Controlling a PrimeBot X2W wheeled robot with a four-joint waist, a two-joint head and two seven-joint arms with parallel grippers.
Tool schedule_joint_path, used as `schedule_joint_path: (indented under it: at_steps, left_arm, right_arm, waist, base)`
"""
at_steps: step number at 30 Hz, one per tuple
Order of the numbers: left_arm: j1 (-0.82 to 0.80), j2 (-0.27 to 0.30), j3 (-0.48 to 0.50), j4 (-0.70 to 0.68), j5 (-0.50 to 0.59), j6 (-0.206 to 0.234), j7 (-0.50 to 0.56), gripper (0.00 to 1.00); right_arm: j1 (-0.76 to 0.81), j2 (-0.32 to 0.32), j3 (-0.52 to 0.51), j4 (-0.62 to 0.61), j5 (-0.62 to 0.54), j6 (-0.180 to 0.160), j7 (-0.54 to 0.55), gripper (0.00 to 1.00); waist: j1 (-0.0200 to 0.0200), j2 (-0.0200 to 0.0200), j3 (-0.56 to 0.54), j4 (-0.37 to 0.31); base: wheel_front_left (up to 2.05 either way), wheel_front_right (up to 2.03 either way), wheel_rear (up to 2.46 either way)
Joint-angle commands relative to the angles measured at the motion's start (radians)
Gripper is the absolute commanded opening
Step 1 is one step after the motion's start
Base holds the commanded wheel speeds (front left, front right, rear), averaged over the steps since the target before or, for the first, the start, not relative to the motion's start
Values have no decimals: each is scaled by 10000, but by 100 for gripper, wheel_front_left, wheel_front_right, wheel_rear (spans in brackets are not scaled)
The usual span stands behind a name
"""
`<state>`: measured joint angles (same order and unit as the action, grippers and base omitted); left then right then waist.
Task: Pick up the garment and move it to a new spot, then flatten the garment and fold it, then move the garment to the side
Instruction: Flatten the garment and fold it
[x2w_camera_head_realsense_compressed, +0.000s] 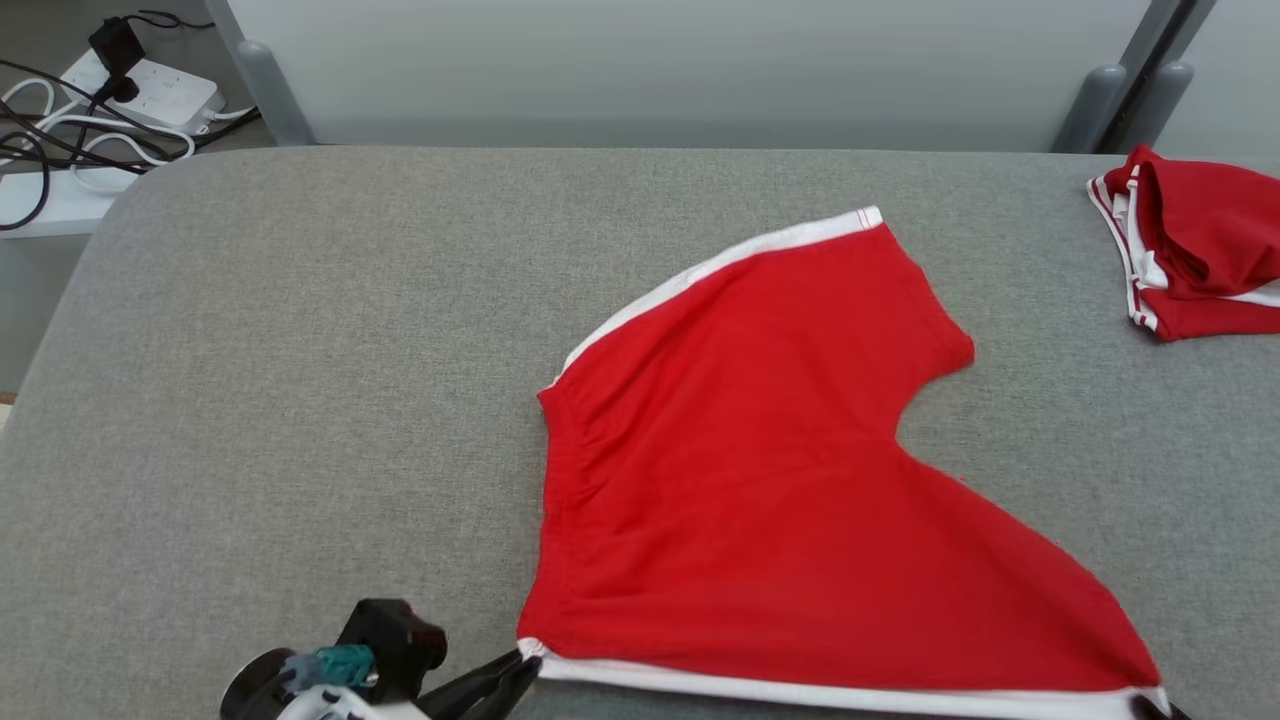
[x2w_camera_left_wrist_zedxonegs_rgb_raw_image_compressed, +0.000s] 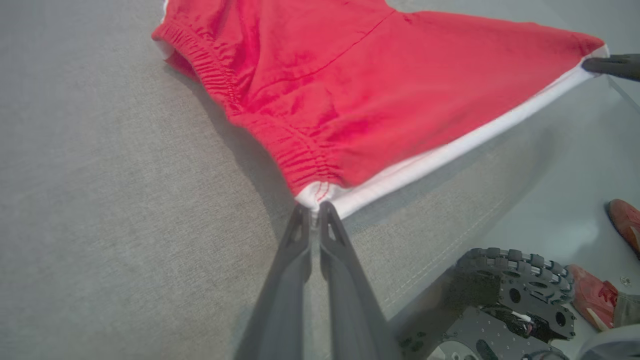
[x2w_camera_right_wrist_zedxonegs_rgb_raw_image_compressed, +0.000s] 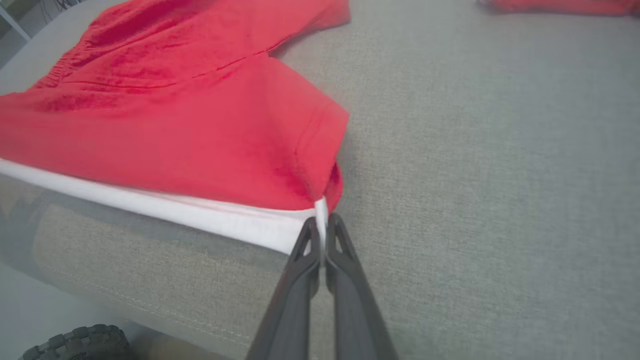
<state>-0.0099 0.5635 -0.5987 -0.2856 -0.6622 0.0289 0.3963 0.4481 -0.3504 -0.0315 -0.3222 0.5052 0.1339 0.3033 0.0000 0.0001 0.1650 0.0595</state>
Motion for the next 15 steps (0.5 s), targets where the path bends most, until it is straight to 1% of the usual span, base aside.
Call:
schedule_joint_path:
  at_steps: [1,2,5,8,11,15]
  left_arm:
    - [-31,549,603,-734,-66,316,234,0]
    - [-31,549,603,-734,-66,316,234,0]
    - [119,713,731,-1416,-240,445,416,0]
    - [-54,546,737,-1590,-450,254,281,0]
    - [-429,185,626,-1258,-586,-46,49,0]
    - [-1156,-392,393,-303,-633,-548,-286,0]
  right_arm:
    - [446,-171,-577,-850,-57,-32,537,0]
    - [446,-171,-577,-850,-57,-32,537,0]
    - [771,160,-1213,-1698,-149,-32,1047,0]
    - [460,354,-1098,-1992,-199,-32,1151,0]
    - [-327,503,-657,-1612,-295,-32,980,0]
    - [-1790,661,-357,-230,-932,-32,396,0]
  waist:
    - [0,-1,-8,-19]
    - [0,-1,-8,-19]
    - [0,-1,-12,-42]
    - [0,-1,-8,-45]
    - [0,-1,17,-61]
    - [0,-1,107,-67]
  base:
    - [0,0,0]
    - [0,0,0]
    - [0,0,0]
    - [0,0,0]
    - [0,0,0]
    - [0,0,0]
